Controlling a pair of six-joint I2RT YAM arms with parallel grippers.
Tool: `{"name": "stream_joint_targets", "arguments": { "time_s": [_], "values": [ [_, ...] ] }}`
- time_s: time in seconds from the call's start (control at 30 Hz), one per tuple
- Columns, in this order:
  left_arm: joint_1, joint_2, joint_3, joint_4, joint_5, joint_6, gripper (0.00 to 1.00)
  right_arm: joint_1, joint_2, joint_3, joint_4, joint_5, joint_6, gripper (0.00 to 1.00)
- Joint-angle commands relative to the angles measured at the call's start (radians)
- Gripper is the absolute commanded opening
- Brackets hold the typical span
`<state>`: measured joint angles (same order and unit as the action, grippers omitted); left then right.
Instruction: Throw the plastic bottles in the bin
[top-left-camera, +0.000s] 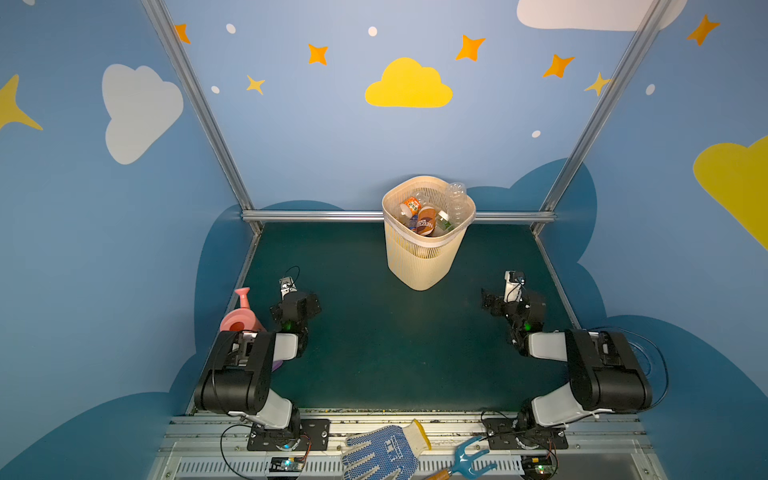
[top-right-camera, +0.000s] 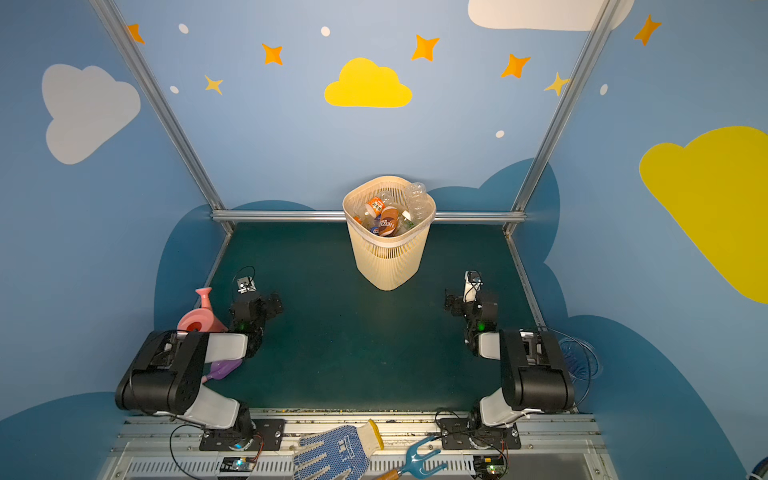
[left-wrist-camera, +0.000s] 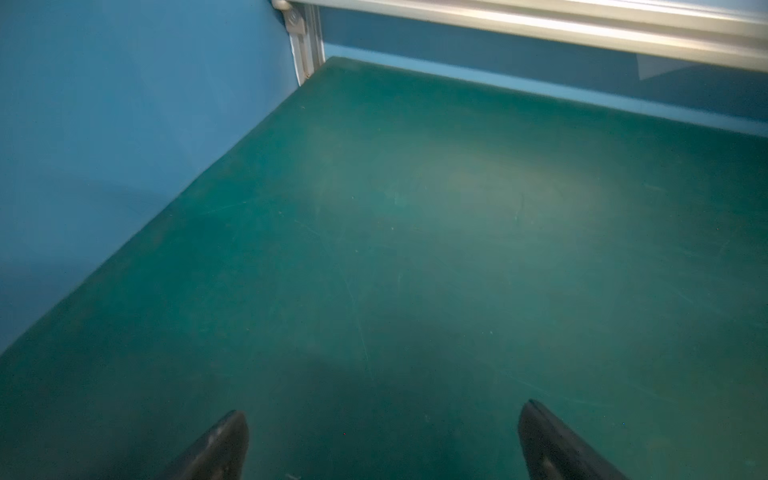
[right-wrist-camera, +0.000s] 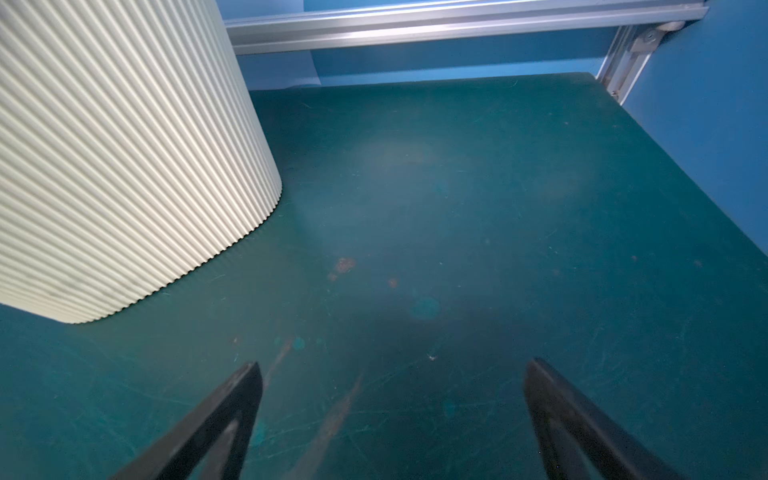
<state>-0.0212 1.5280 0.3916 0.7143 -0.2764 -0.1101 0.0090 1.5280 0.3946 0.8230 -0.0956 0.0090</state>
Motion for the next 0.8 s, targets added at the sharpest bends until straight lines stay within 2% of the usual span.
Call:
{"name": "stream_joint_targets", "arguments": {
  "time_s": [0.0, 0.77],
  "values": [
    [0.006, -0.007, 0.021, 0.048, 0.027, 0.012, 1.00, 0.001, -0.012, 0.011, -0.025, 0.006, -0.014, 0.98],
    [0.004, -0.009, 0.021, 0.036, 0.025, 0.018, 1.00, 0.004, -0.020, 0.021, -0.052, 0.008, -0.020, 0.98]
  ]
}}
